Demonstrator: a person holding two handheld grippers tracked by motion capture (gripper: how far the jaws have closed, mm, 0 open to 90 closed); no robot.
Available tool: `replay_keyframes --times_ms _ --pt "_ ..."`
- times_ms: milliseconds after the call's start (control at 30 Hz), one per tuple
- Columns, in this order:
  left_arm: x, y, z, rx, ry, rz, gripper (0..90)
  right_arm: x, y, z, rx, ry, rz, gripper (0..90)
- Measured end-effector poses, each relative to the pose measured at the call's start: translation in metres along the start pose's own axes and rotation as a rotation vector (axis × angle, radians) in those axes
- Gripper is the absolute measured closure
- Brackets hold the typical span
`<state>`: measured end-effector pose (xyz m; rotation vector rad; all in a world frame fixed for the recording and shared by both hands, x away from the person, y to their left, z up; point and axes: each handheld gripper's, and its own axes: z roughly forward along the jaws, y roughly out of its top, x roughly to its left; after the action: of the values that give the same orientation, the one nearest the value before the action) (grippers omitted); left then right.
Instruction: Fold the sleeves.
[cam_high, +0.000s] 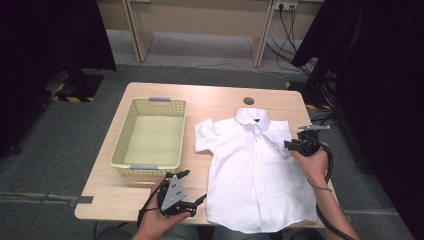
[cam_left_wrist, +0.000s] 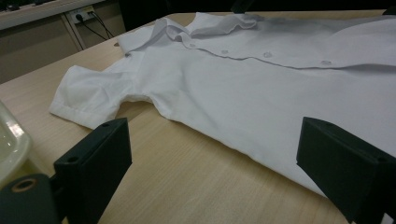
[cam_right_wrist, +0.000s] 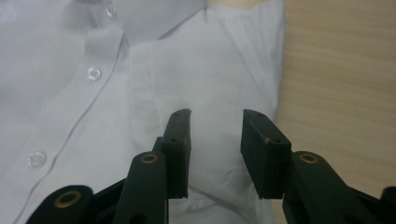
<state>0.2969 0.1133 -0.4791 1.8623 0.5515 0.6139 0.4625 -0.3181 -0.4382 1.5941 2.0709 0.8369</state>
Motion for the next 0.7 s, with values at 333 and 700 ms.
replay_keyframes --times_ms 333,700 --pt "0.000 0.000 0.000 0.001 0.000 0.004 9.8 0.001 -0.016 0.014 0.042 -0.017 -0.026 60.2" --pt "0.000 0.000 -0.001 0.001 0.001 0.009 9.8 -0.008 -0.021 0.010 0.036 -0.068 -0.003 60.8"
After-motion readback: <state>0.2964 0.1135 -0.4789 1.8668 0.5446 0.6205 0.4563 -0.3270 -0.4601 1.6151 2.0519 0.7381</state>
